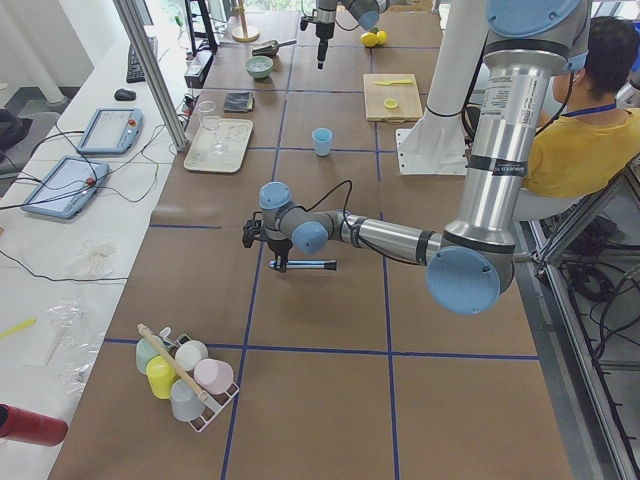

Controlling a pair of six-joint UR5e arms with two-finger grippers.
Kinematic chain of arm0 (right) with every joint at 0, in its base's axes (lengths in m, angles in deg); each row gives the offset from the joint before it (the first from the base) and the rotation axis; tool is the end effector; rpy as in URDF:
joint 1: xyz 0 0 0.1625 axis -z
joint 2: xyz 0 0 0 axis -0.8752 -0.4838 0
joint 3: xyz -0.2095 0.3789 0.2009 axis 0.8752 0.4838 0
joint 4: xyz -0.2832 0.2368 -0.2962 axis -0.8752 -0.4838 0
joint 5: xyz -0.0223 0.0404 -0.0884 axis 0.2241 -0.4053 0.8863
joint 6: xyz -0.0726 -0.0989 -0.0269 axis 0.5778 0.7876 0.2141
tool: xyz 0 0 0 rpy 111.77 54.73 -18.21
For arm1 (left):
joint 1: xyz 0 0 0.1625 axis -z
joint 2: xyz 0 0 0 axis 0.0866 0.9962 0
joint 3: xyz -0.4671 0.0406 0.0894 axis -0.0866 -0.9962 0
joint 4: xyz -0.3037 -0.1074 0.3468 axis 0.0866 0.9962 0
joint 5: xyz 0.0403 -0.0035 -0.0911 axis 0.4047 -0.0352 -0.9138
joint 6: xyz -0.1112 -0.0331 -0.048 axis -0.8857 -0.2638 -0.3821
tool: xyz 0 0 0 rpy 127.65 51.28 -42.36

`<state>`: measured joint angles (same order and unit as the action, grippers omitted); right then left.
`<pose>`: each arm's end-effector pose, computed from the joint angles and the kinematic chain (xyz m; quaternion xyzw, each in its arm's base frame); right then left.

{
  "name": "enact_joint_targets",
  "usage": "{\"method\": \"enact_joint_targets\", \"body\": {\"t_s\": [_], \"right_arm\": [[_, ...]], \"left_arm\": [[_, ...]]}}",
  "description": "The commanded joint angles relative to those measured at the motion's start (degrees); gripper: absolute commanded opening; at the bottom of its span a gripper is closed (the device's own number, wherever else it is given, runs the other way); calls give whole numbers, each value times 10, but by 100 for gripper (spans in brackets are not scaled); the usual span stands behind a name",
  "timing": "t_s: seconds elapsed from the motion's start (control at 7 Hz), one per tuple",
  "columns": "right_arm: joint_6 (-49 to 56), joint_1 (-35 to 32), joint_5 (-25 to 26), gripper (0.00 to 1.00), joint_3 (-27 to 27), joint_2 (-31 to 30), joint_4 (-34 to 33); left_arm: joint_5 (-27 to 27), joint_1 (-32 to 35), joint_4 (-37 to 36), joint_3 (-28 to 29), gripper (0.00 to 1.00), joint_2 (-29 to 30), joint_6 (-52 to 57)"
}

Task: Squeeze lemon into cup
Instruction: 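Lower the muddler onto the table and release it with the left gripper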

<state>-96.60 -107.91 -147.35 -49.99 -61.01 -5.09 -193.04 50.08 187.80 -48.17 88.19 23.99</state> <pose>-0.3425 -0.4689 0.4168 0.0323 -0.4464 0.0672 0.8917 0.3277 -0.5826 0.6263 0.0248 0.3695 0.0151 0.9288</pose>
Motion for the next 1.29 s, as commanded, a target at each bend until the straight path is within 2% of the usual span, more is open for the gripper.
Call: {"method": "enact_joint_targets", "body": {"t_s": [0.0, 0.57, 0.71, 1.0, 1.14], "right_arm": [[1, 0, -1, 100, 1, 0, 0], [1, 0, -2, 100, 0, 2, 0], [1, 0, -2, 100, 0, 2, 0], [1, 0, -2, 100, -1, 3, 0], [1, 0, -2, 100, -2, 3, 0]], "left_arm": [[-1, -1, 0, 2, 0, 2, -3], [-1, -10, 1, 4, 0, 2, -2], [-1, -10, 1, 4, 10, 2, -2], [-2, -9, 1, 3, 18, 2, -3], [-2, -10, 1, 3, 37, 2, -3]]}}
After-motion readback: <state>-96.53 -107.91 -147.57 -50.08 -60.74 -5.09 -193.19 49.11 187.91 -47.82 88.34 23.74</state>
